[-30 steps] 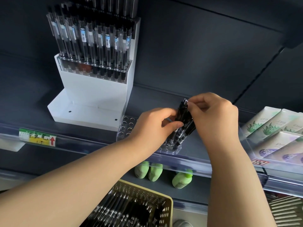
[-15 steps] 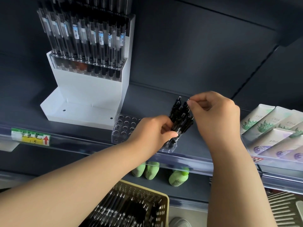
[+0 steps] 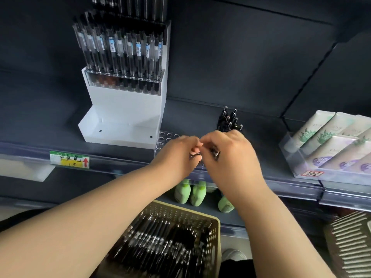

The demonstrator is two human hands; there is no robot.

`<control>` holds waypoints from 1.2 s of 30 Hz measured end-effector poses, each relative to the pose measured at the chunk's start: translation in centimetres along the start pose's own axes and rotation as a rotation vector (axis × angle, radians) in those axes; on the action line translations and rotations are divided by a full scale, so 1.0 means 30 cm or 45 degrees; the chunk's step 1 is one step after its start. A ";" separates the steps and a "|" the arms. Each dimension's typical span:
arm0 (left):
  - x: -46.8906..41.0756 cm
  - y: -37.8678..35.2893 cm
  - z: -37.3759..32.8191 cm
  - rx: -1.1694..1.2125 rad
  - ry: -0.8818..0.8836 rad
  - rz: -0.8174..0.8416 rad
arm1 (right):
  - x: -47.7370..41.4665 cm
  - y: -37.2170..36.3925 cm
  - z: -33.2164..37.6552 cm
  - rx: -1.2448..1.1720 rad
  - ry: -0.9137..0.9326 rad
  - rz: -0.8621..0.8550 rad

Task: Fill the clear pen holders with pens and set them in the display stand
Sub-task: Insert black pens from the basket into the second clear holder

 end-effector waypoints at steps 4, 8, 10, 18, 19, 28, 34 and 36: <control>0.065 0.036 0.028 -0.026 -0.048 0.120 | 0.095 -0.097 0.026 0.049 0.052 0.234; 0.134 0.012 0.066 -0.199 -0.079 0.308 | 0.204 -0.205 -0.005 0.082 -0.116 0.458; 0.178 -0.020 0.096 -0.256 -0.022 0.382 | 0.263 -0.269 -0.037 0.138 -0.187 0.651; 0.383 -0.183 0.233 -0.524 0.027 0.792 | 0.474 -0.440 -0.153 0.305 -0.529 1.295; 0.415 -0.204 0.252 -0.540 0.043 0.846 | 0.506 -0.454 -0.157 0.290 -0.562 1.345; 0.582 -0.327 0.365 -0.684 0.118 1.270 | 0.647 -0.576 -0.097 0.297 -0.441 1.412; 0.532 -0.356 0.398 -0.898 -0.018 1.226 | 0.608 -0.651 -0.074 0.352 -0.067 1.284; 0.521 -0.375 0.409 -0.906 -0.065 1.198 | 0.614 -0.684 -0.063 0.367 0.052 1.324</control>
Point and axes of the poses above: each hand's wrist, its own x-axis away from the middle knuckle, its own y-axis out of the back of the hand, z = x × y, the point moved 3 cm from there along -x, towards the middle knuckle, and after that the axes turned 2 degrees about -y, right-handed, at the moved point
